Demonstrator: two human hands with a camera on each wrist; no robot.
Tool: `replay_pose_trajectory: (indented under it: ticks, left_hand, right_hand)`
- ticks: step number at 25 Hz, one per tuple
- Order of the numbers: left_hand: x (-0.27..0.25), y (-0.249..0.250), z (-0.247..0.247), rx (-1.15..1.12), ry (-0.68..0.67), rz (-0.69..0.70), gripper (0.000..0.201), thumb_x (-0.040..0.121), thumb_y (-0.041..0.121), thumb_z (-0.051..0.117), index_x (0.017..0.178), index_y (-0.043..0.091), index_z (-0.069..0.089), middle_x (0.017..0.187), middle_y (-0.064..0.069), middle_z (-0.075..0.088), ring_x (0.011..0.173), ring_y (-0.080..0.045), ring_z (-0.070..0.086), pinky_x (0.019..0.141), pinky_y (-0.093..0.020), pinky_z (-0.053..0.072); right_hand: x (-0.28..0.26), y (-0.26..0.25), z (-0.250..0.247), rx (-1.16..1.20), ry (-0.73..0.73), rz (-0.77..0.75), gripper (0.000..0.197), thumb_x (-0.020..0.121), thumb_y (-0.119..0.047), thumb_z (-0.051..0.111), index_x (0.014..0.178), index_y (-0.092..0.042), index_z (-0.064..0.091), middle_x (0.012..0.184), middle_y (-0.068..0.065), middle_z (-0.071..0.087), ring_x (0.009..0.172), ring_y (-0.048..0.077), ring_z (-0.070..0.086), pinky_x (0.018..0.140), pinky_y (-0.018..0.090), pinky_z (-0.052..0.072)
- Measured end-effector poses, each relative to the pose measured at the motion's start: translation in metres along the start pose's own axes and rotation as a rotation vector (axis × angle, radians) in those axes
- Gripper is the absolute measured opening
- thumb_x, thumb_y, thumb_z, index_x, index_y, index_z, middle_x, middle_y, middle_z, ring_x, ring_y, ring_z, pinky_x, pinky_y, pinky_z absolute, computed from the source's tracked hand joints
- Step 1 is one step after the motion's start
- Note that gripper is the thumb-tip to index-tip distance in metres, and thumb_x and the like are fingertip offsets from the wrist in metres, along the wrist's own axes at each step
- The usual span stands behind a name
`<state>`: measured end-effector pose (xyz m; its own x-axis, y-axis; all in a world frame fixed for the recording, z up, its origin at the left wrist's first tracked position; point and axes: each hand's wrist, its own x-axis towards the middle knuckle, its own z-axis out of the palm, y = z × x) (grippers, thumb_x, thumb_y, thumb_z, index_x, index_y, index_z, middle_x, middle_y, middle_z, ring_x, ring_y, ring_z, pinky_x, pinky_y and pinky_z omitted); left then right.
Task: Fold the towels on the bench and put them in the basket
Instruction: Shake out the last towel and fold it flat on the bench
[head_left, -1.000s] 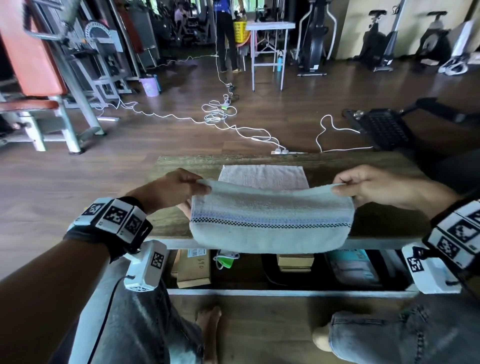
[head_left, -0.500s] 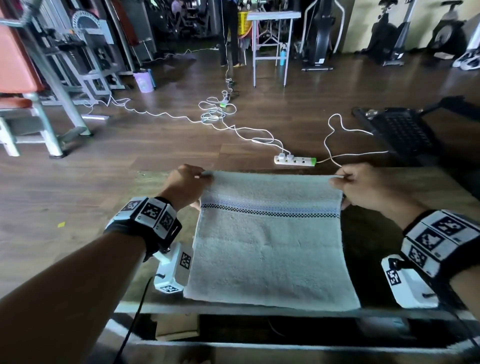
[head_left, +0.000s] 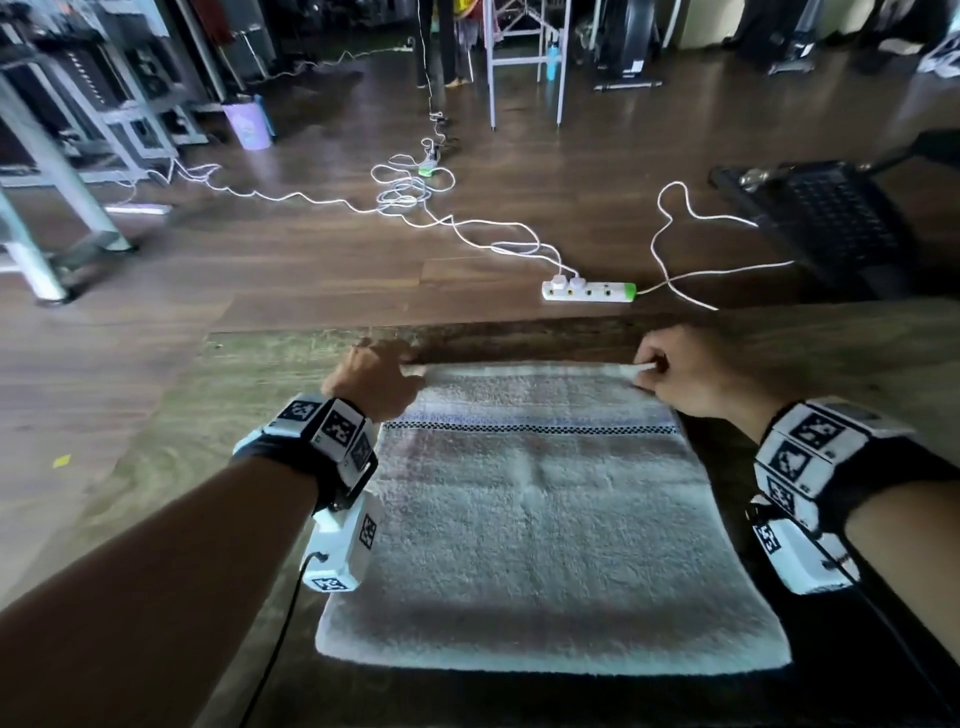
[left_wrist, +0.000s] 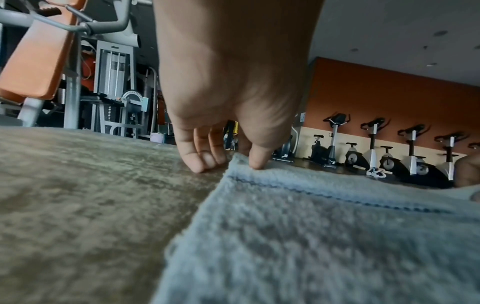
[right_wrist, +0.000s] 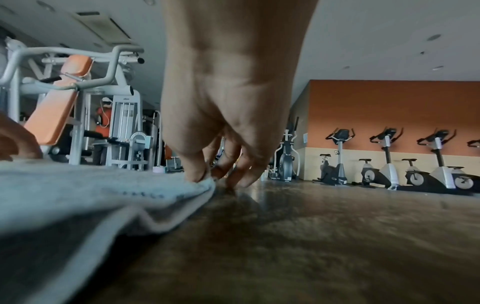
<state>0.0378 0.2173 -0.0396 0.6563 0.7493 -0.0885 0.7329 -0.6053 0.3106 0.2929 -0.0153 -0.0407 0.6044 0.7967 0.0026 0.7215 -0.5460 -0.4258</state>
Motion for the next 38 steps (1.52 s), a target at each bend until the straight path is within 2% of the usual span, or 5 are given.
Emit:
replay_pose_trajectory:
  ticks: [6,10,15,24,38]
  left_hand:
    - [-0.039,0.020,-0.030,-0.102,0.029,0.029,0.010,0.089,0.016,0.066,0.095,0.016,0.058,0.107,-0.011,0.068,0.075,-0.016,0.059,0.045,-0.014,0.047]
    - [-0.101,0.063,-0.044,-0.259,0.142,0.240,0.031,0.081,0.018,0.075,0.109,0.022,0.062,0.106,0.008,0.059,0.092,-0.013,0.060,0.073,-0.026,0.048]
    - [-0.170,0.119,-0.021,-0.511,0.173,0.742,0.020,0.075,0.013,0.080,0.093,0.013,0.072,0.091,0.007,0.069,0.082,-0.005,0.062,0.074,-0.019,0.049]
    - [-0.168,0.121,-0.010,-0.583,0.181,0.683,0.009,0.080,0.009,0.073,0.086,0.014,0.068,0.074,0.004,0.069,0.068,-0.012,0.066,0.064,-0.034,0.054]
    - [-0.153,0.103,0.004,-0.704,0.116,0.632,0.010,0.084,0.014,0.076,0.091,0.010,0.070,0.082,-0.001,0.073,0.074,-0.014,0.070,0.072,-0.041,0.057]
  right_hand:
    - [-0.050,-0.021,-0.026,0.237,0.157,-0.040,0.015,0.082,-0.008,0.077,0.076,-0.017,0.067,0.078,-0.001,0.068,0.075,0.018,0.065,0.066,0.029,0.047]
    - [-0.119,-0.061,-0.051,0.418,0.178,-0.162,0.013,0.079,-0.007,0.080,0.080,-0.017,0.072,0.077,0.002,0.072,0.072,0.021,0.066,0.067,0.033,0.050]
    - [-0.189,-0.093,-0.044,0.469,0.149,-0.208,0.020,0.077,-0.009,0.083,0.084,-0.024,0.071,0.079,-0.010,0.072,0.073,0.003,0.067,0.064,0.016,0.049]
    - [-0.198,-0.089,-0.034,0.742,0.171,-0.087,0.038,0.074,0.004,0.081,0.105,-0.015,0.068,0.098,-0.006,0.071,0.092,0.002,0.069,0.082,0.014,0.054]
    - [-0.174,-0.093,-0.028,0.738,0.069,-0.071,0.027,0.087,-0.006,0.073,0.110,-0.021,0.069,0.095,-0.007,0.073,0.088,0.002,0.070,0.072,0.013,0.050]
